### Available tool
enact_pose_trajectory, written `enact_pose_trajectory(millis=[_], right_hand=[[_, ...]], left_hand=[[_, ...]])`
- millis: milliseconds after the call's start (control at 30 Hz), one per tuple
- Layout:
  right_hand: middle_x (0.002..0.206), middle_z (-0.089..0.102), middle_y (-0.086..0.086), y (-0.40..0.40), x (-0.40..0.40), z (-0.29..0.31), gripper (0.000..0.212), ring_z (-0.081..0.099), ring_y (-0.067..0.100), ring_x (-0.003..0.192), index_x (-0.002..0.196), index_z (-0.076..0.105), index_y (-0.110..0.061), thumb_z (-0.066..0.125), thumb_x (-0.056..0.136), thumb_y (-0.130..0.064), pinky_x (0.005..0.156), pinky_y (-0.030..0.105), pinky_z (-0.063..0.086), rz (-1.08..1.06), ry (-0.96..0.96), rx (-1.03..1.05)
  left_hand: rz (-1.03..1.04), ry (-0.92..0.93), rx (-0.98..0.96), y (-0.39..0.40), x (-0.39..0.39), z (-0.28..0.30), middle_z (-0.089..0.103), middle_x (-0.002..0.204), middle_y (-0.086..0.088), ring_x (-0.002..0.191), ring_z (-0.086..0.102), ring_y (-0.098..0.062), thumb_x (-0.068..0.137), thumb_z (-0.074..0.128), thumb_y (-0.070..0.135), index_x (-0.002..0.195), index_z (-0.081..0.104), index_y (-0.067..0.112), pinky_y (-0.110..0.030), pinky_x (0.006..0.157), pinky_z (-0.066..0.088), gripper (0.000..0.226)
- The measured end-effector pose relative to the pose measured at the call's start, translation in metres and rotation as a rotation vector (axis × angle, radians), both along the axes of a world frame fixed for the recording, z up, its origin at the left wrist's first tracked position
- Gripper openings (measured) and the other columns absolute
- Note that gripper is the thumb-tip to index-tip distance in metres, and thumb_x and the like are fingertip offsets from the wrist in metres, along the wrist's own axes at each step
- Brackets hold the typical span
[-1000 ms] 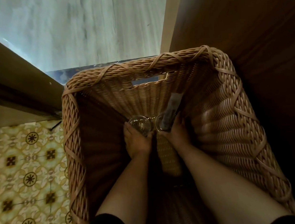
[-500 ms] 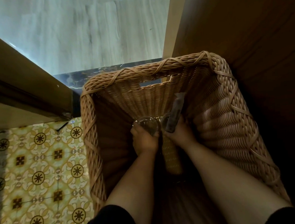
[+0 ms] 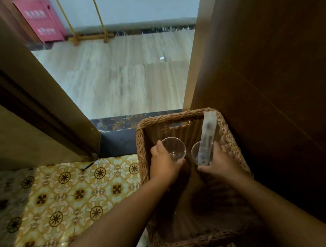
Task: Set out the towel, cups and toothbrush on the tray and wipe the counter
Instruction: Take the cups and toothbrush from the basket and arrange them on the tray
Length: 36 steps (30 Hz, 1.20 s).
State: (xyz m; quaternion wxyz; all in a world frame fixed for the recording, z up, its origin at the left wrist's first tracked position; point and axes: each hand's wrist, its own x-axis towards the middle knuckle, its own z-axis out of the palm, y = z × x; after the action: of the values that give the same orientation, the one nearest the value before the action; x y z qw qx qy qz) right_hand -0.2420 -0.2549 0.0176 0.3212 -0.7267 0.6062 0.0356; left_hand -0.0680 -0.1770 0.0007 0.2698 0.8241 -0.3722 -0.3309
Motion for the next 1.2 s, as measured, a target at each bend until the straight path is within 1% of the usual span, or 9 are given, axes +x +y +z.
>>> enact_pose_trajectory(millis=[133, 300, 400, 467, 667, 733, 833, 1000, 1200], right_hand=[[0.15, 0.036, 0.007, 0.005, 0.016, 0.071, 0.101, 0.041, 0.026, 0.133, 0.147, 0.026, -0.018, 0.083, 0.068, -0.047, 0.104, 0.045, 0.042, 0.092, -0.065, -0.111], [0.141, 0.043, 0.007, 0.023, 0.077, 0.122, 0.091, 0.051, 0.026, 0.121, 0.138, 0.036, -0.022, 0.084, 0.065, -0.05, 0.094, 0.042, 0.048, 0.249, -0.123, -0.196], [0.128, 0.048, 0.006, 0.052, 0.138, 0.131, 0.083, 0.056, 0.024, 0.109, 0.129, 0.041, -0.024, 0.084, 0.063, -0.051, 0.088, 0.044, 0.053, 0.355, -0.181, -0.188], [0.126, 0.048, 0.008, 0.076, 0.185, 0.129, 0.081, 0.056, 0.025, 0.105, 0.128, 0.042, -0.02, 0.084, 0.064, -0.048, 0.084, 0.041, 0.053, 0.434, -0.179, -0.188], [0.127, 0.05, 0.011, 0.167, 0.333, 0.099, 0.083, 0.06, 0.023, 0.102, 0.13, 0.044, -0.021, 0.087, 0.064, -0.042, 0.085, 0.036, 0.055, 0.642, -0.241, -0.093], [0.133, 0.05, 0.009, 0.197, 0.384, 0.088, 0.086, 0.057, 0.024, 0.111, 0.135, 0.042, -0.023, 0.087, 0.065, -0.043, 0.093, 0.041, 0.053, 0.725, -0.268, -0.045], [0.136, 0.048, 0.005, 0.239, 0.458, 0.073, 0.089, 0.05, 0.026, 0.124, 0.137, 0.039, -0.027, 0.085, 0.064, -0.048, 0.102, 0.047, 0.047, 0.842, -0.293, -0.023], [0.135, 0.048, 0.002, 0.29, 0.574, 0.054, 0.092, 0.053, 0.024, 0.12, 0.137, 0.035, -0.027, 0.084, 0.063, -0.049, 0.097, 0.046, 0.051, 1.013, -0.276, 0.024], [0.134, 0.048, 0.001, 0.326, 0.708, 0.037, 0.085, 0.049, 0.023, 0.121, 0.135, 0.036, -0.027, 0.082, 0.066, -0.047, 0.093, 0.041, 0.049, 1.254, -0.321, 0.005]], left_hand=[[0.0, -0.085, -0.083, 0.024, 0.027, 0.054, 0.03, 0.144, -0.008, 0.131, 0.042, -0.026, 0.075, 0.081, 0.044, 0.15, 0.018, 0.019, -0.033, 0.104, 0.041, 0.1], [0.13, -0.127, -0.154, 0.075, 0.085, 0.09, 0.028, 0.146, -0.011, 0.129, 0.043, -0.027, 0.077, 0.08, 0.043, 0.151, 0.014, 0.016, -0.033, 0.101, 0.042, 0.103], [0.238, -0.137, -0.163, 0.124, 0.134, 0.092, 0.03, 0.144, -0.009, 0.126, 0.046, -0.025, 0.074, 0.081, 0.045, 0.15, 0.021, 0.016, -0.026, 0.095, 0.04, 0.101], [0.303, -0.142, -0.147, 0.161, 0.169, 0.087, 0.03, 0.145, -0.008, 0.126, 0.047, -0.024, 0.072, 0.082, 0.048, 0.15, 0.021, 0.015, -0.022, 0.09, 0.035, 0.104], [0.465, -0.142, -0.061, 0.283, 0.285, 0.069, 0.028, 0.149, -0.01, 0.131, 0.041, -0.025, 0.068, 0.081, 0.056, 0.15, 0.02, 0.014, -0.024, 0.094, 0.034, 0.111], [0.528, -0.163, -0.039, 0.321, 0.324, 0.065, 0.027, 0.149, -0.01, 0.13, 0.043, -0.026, 0.068, 0.08, 0.056, 0.15, 0.021, 0.014, -0.03, 0.098, 0.039, 0.11], [0.63, -0.186, -0.014, 0.376, 0.374, 0.061, 0.026, 0.148, -0.01, 0.125, 0.046, -0.026, 0.07, 0.079, 0.055, 0.148, 0.021, 0.015, -0.032, 0.09, 0.045, 0.105], [0.825, -0.214, 0.019, 0.446, 0.443, 0.049, 0.024, 0.151, -0.01, 0.13, 0.042, -0.026, 0.076, 0.075, 0.055, 0.152, 0.015, 0.014, -0.026, 0.088, 0.035, 0.105], [1.033, -0.191, 0.02, 0.493, 0.53, 0.041, 0.024, 0.149, -0.01, 0.129, 0.042, -0.026, 0.076, 0.077, 0.051, 0.152, 0.015, 0.01, -0.024, 0.087, 0.033, 0.106]])
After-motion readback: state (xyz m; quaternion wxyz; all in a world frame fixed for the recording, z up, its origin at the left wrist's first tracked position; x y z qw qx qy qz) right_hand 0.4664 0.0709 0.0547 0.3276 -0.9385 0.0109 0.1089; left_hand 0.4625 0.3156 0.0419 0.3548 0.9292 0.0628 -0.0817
